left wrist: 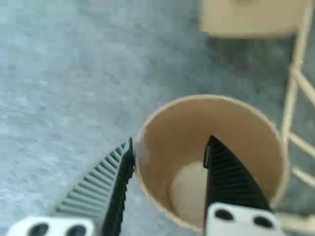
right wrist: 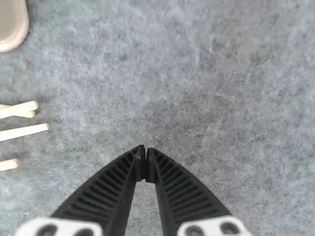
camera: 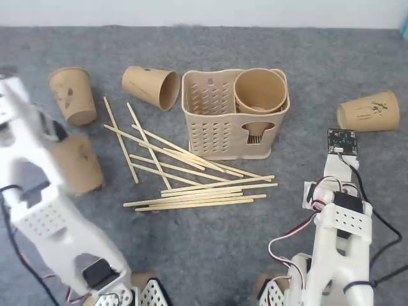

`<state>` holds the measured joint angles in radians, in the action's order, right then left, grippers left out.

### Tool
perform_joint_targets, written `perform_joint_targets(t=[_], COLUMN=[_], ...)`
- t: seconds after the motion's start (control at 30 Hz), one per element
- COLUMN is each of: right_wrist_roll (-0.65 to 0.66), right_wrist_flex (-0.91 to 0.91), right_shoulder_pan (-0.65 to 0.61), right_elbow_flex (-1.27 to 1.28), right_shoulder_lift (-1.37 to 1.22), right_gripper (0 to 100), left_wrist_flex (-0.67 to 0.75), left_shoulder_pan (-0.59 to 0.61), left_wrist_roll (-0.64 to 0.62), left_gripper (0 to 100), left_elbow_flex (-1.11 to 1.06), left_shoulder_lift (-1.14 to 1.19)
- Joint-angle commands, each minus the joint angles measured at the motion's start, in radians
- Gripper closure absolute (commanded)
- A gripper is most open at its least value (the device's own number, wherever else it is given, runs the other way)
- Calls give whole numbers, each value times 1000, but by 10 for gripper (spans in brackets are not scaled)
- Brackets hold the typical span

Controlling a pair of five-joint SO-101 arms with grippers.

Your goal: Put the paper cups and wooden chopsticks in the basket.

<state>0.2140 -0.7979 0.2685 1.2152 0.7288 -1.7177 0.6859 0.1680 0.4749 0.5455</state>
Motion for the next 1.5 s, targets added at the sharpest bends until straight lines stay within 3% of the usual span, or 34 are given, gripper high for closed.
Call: perform_joint_targets(t=[0.0,0.23,0.53,0.8,1.03,1.23,1.47], right_wrist_roll=[28,28,28,28,28,28,28], right_wrist_flex=[27,45,45,42,38,36,35], right_shoulder_pan=[15,42,47,51,53,53,53], right_elbow_flex=[-3,-5,-5,-5,-5,-5,-5], right_shoulder_lift=[44,41,39,39,39,39,39], right_gripper=[991,991,991,991,991,991,991], left_wrist_flex=[-38,-38,-38,-20,80,80,78], left_shoulder_pan=[-71,-114,-77,37,138,146,147], left_wrist_roll=[20,63,158,281,305,305,305], left_gripper=[776,776,776,776,781,988,988], left_elbow_flex=[-211,-503,-710,-797,-880,-878,-877], left_shoulder_lift=[-207,-494,-798,-824,-824,-833,-835])
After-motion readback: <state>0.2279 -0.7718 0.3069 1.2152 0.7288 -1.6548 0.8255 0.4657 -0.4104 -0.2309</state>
